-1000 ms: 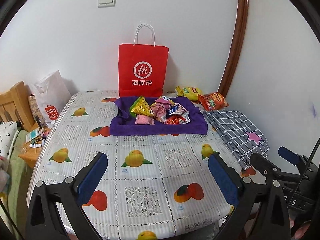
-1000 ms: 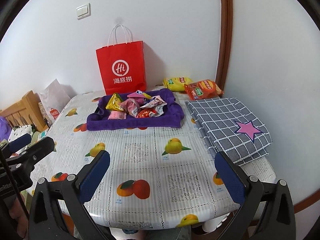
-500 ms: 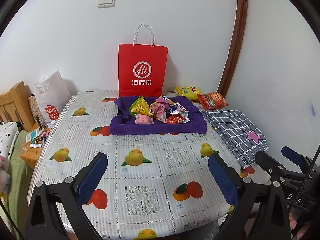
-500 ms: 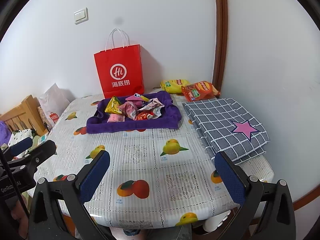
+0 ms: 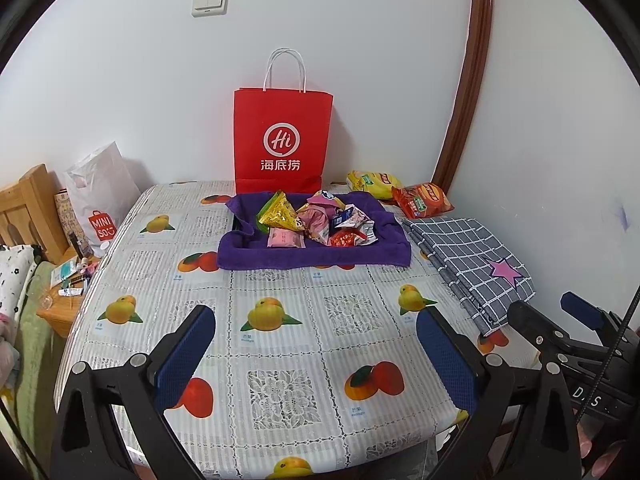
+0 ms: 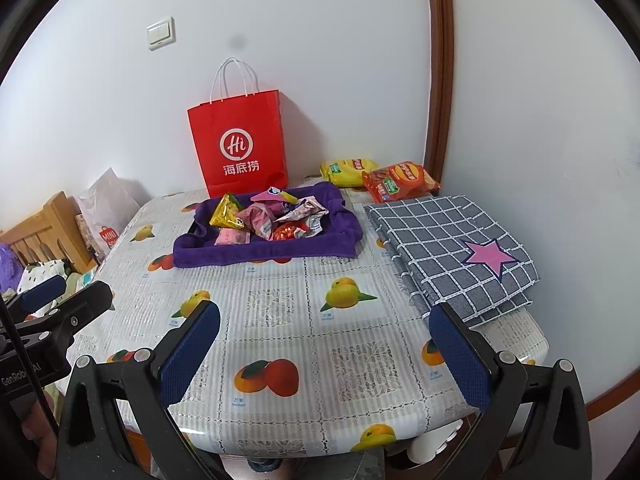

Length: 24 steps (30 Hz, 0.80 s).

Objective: Organize snacks

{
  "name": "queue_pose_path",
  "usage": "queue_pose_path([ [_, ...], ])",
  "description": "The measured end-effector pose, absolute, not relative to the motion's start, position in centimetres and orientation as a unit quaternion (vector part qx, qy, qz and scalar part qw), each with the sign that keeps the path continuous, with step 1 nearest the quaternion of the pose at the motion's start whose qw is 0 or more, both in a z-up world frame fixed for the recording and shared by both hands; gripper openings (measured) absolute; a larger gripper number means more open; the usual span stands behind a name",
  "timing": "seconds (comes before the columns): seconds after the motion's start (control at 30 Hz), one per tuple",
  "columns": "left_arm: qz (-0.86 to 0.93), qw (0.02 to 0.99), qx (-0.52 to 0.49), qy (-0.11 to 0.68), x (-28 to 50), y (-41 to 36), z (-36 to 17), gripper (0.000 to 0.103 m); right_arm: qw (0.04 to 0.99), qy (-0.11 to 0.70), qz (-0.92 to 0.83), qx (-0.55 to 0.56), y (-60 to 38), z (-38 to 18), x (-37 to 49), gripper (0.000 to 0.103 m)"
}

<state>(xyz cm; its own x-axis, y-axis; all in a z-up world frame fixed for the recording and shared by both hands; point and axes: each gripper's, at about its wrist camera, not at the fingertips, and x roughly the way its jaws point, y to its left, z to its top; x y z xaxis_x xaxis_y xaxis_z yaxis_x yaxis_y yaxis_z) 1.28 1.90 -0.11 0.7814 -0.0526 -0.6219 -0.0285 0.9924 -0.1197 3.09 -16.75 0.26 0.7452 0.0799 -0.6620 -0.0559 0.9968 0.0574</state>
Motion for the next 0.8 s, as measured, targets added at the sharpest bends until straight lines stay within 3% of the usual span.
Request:
queue_pose_path([
  [0.8,-0.009,0.941,-0.063,0.333,1.17,1.89,-0.36,0.102,0.934,0.354,0.035,0.021,-16.93,0.19,2.97,0.103],
])
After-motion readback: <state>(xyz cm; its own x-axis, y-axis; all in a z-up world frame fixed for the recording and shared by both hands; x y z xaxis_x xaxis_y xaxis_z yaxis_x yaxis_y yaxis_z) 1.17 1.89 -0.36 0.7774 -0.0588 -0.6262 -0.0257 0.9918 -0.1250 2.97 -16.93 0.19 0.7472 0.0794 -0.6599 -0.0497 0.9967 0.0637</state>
